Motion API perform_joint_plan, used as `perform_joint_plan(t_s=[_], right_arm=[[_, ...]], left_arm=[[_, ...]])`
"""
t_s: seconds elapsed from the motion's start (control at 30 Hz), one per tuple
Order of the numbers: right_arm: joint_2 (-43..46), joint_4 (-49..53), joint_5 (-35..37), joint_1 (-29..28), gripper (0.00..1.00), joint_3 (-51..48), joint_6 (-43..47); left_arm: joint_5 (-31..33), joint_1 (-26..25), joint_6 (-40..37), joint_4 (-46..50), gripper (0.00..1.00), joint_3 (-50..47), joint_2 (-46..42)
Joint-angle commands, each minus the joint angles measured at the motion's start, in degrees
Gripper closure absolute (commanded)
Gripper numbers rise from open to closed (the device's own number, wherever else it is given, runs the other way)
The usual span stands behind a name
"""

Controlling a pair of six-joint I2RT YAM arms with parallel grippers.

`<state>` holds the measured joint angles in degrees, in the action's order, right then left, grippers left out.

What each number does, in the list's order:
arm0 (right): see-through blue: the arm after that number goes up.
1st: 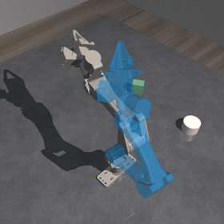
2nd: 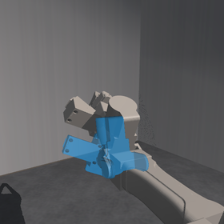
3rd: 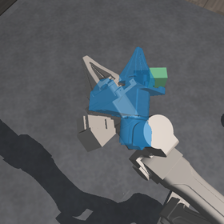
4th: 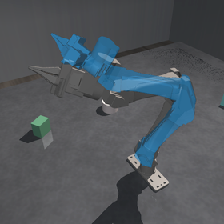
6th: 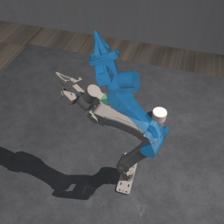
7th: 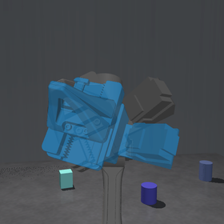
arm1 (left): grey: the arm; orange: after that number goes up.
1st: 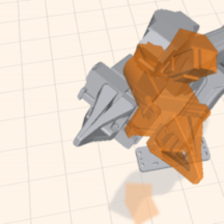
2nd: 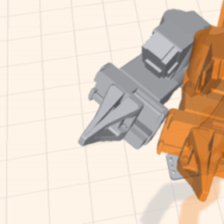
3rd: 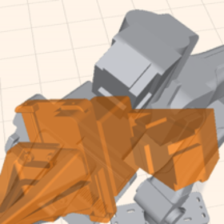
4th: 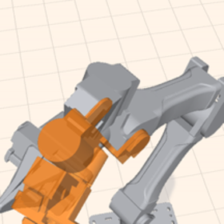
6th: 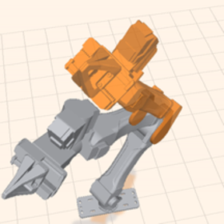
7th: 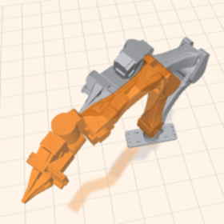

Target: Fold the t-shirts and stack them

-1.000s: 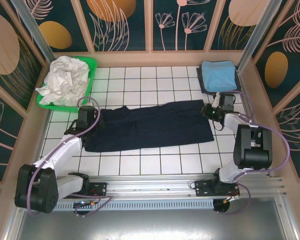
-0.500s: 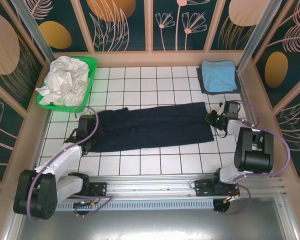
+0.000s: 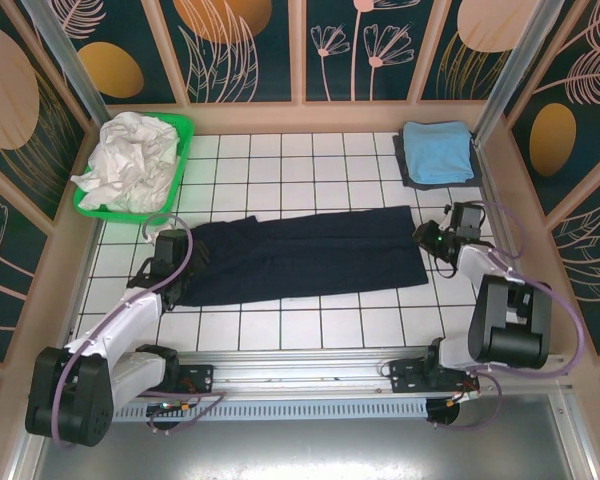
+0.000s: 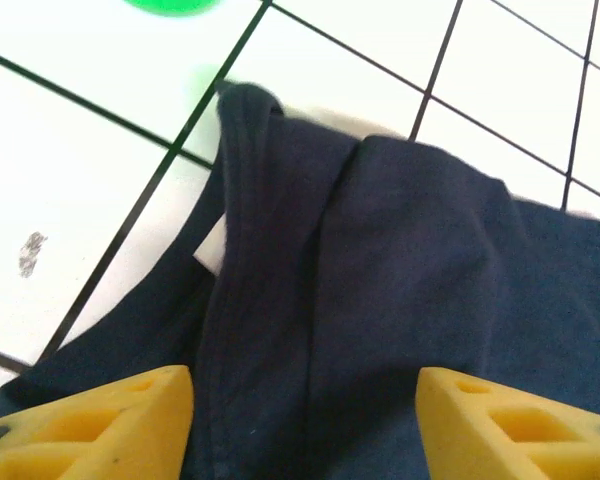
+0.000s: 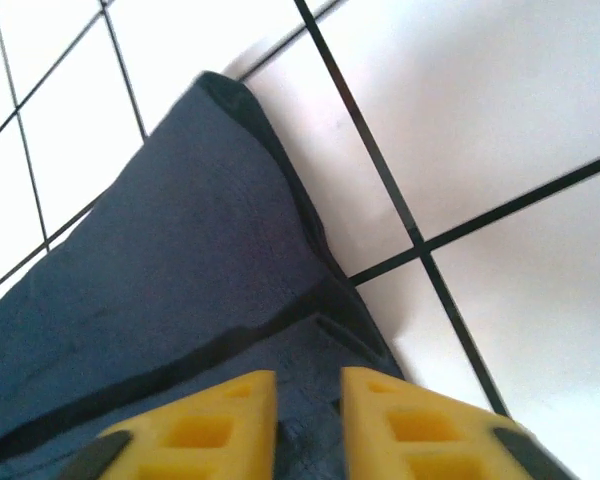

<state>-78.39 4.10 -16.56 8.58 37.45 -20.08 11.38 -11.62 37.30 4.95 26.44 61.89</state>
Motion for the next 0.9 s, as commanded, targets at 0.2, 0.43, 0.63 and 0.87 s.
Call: perform_joint_plan(t_s=[0.2,0.43,0.63,0.87], right_arm=[[-2.4,-2.4,3.2,-10.6,0.62,3.6,-3.4],[-3.3,-0.8,6.0,-14.4,0.66,-0.8,-7.6],[-0.8,3.4,12.0,-11.7,0.65,-6.7,-9.7],[3.0,4.0,11.5,-5.5,0.67,-9.4,-9.3]], left_arm=[[-8.7,0.2,-3.8,-3.0,0.38,12.8,19.6],[-7.8,0.2,-3.3,-2.0,0.40,9.6,23.4],[-4.8,0.3,-2.6,-2.1,0.81,8.8,26.0],[-2.6,0.3,-4.3,-0.9,0.93,10.8,26.5]])
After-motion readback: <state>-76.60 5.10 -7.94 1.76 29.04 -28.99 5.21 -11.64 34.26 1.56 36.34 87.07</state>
